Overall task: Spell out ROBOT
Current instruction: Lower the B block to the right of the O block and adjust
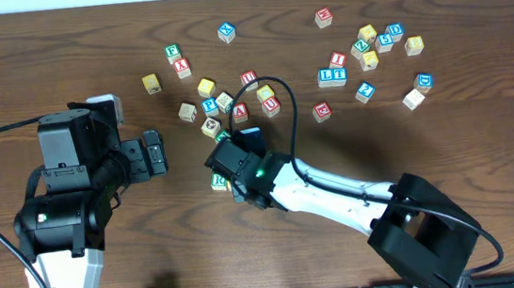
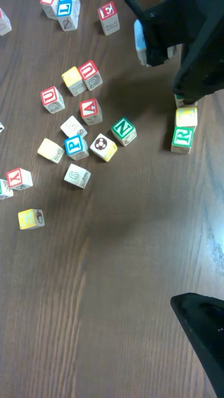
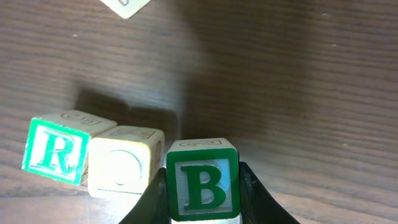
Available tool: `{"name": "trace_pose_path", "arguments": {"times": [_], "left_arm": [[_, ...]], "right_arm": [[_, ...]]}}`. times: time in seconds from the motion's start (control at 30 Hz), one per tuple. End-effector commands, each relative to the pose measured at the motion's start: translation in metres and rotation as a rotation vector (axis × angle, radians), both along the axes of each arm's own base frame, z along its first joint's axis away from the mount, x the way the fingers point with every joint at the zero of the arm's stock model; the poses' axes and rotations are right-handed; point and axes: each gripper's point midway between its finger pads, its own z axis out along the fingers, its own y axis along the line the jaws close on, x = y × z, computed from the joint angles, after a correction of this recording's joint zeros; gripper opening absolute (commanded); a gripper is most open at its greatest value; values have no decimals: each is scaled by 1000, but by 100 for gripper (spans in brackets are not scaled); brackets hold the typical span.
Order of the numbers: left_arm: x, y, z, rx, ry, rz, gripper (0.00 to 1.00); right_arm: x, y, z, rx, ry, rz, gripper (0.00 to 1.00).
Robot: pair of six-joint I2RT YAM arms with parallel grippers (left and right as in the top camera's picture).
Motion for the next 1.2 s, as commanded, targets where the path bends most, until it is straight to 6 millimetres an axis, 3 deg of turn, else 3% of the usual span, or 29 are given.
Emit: {"name": "trace_pose_path", "arguments": {"times": [0.0, 1.17], "left_arm": [[2, -1, 8, -5, -18, -8, 99], [2, -1, 8, -5, -19, -8, 99]], "right_arm": [[-4, 1, -2, -12, -10, -3, 3], [-2, -5, -8, -1, -25, -74, 3]]}}
